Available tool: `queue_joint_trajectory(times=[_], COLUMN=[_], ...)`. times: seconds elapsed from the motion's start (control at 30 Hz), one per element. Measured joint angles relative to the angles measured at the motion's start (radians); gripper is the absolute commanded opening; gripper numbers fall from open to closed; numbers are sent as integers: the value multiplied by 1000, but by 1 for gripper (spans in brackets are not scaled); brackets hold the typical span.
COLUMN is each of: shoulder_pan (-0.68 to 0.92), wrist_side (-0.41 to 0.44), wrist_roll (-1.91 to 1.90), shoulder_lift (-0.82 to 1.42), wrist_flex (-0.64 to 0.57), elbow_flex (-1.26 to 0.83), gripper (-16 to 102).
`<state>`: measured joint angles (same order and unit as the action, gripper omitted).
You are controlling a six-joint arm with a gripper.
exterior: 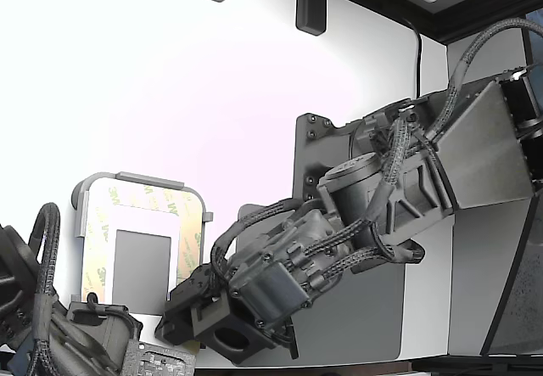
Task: Peel off protective film from adhesive tape.
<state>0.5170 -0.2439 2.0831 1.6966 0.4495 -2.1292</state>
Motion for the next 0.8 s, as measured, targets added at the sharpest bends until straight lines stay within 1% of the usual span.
queue_joint_trajectory(times=[0.37,0.57,0.67,0.7,0.8], shoulder_pan=[-2,-2,-2,3,12], wrist_side=[-2,18,34,40,63], wrist_roll=[3,9,9,2,-15], shoulder_lift=[3,18,44,55,69], wrist_flex=[6,112,135,137,156], elbow_flex=[-2,35,35,35,35], gripper=[-10,-10,-7,-6,12])
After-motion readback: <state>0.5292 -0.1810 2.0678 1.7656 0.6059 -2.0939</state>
